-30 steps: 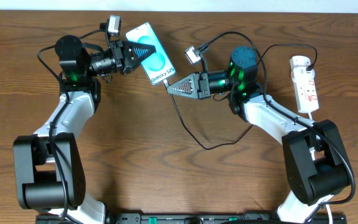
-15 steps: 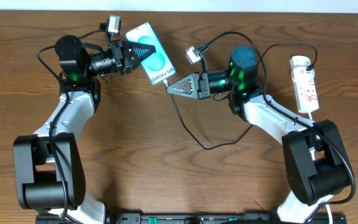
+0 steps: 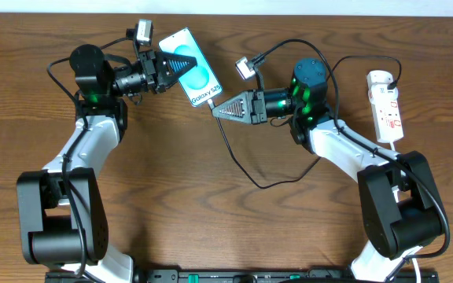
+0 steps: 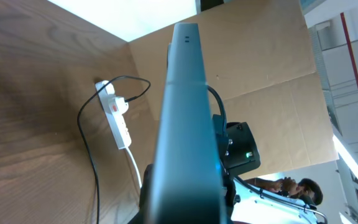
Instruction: Plug charger to phone and switch on socket
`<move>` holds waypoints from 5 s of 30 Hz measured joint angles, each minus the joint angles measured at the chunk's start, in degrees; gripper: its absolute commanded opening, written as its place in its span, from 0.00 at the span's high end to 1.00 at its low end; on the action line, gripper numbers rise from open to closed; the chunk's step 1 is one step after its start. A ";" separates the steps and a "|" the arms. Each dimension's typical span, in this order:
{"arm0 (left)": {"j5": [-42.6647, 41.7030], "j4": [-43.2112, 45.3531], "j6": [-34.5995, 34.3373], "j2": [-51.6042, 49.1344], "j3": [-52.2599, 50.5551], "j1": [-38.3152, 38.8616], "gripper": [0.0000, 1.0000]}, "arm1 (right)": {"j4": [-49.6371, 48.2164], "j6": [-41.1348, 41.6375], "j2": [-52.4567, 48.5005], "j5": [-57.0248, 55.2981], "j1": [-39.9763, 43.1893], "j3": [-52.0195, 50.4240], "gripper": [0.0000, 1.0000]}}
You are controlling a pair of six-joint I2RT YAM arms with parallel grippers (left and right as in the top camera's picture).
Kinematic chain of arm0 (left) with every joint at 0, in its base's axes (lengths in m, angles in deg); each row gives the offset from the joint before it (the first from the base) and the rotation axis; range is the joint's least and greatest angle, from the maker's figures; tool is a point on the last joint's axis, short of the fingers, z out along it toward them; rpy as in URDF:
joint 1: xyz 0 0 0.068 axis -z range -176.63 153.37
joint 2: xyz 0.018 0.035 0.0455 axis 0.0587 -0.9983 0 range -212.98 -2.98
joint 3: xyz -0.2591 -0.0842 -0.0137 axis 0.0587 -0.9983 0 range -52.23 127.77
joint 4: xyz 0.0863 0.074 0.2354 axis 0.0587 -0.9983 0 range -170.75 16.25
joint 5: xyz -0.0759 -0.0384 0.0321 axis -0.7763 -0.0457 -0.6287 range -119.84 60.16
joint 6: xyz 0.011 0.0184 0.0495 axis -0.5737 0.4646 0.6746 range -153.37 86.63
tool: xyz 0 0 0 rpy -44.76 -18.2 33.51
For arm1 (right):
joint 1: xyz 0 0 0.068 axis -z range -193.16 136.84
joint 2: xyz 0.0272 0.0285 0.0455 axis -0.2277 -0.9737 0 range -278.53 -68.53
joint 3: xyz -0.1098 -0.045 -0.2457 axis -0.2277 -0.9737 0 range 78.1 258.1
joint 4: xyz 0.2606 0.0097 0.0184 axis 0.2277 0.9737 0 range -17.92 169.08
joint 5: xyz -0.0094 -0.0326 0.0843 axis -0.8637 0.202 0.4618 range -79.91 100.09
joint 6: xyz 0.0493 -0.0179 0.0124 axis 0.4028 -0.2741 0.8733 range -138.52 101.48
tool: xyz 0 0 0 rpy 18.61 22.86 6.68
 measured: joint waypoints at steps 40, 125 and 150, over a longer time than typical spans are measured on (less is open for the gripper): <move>0.17 0.13 0.00 0.00 0.00 0.00 0.93 | 0.00 0.72 0.00 -0.15 0.04 0.00 0.99; -2.69 3.89 -0.46 0.00 0.00 0.76 0.93 | -2.14 1.57 0.00 2.86 0.11 0.00 0.99; -2.54 3.91 -0.46 0.00 0.00 0.83 0.93 | -2.34 1.97 0.00 2.67 0.42 0.00 0.99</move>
